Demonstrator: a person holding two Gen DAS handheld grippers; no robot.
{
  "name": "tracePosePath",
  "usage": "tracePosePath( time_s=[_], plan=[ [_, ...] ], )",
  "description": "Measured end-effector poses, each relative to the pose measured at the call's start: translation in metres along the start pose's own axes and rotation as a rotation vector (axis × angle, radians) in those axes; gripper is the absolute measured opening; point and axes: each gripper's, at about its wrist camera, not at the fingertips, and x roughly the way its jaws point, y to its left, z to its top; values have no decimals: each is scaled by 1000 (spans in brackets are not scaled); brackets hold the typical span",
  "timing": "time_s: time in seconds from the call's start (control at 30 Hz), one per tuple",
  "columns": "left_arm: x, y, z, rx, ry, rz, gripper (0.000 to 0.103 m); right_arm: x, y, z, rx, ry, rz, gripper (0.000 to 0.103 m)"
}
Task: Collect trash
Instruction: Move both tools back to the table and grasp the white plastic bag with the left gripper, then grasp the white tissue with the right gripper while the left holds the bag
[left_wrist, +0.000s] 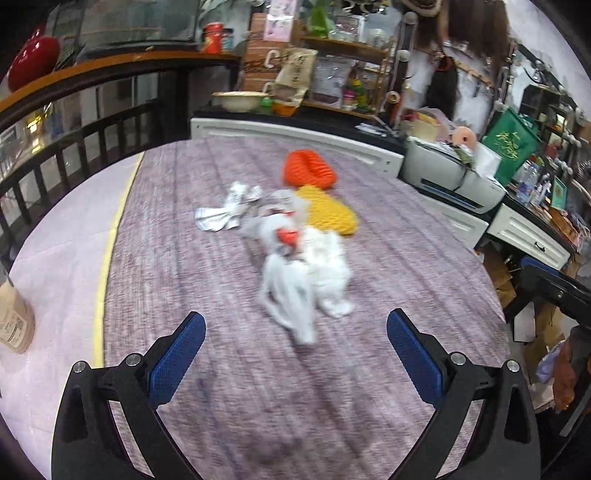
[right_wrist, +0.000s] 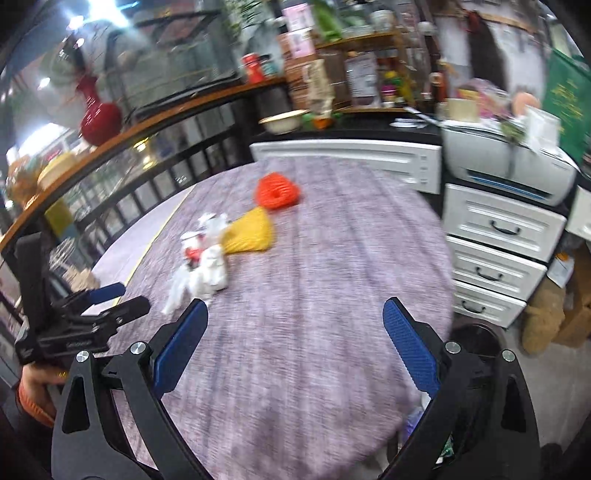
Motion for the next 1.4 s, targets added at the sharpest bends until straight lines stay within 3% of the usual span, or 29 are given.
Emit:
tracePosePath(
  time_s=[0.17,0.27,0.57,0.6,0.7,0.77,0.97,1.13,1.23,1.37,1.4],
  plan=[
    [10,35,14,-106,25,-44,97,29,26,5,-27,51,44,94],
    [19,39,26,-107,26,-45,94,48,38,7,-27,90,59,94],
    [75,19,56,-48,97,-77,70,70,41,8,-14,133,34,94],
    [81,16,56,-37,106,-71,64,71,40,8,-15,135,29,94],
    [89,22,52,-57,134,-77,28,75,41,9,-22,142,20,94],
    [83,29,50,-92,123,-99,27,78,43,10,-31,145,21,94],
    [36,41,44,-93,21,-64,25,100,66,20,-73,162,63,94],
    [12,51,33,-128,-6,-58,25,142,93,24,-154,257,71,94],
    [6,57,25,-153,-9,-42,25,160,101,22,-194,301,55,77],
    [7,57,18,-159,-3,-29,25,166,101,20,-222,311,33,39],
    [7,57,17,-158,-2,-28,25,164,99,21,-219,308,42,38]
  ],
)
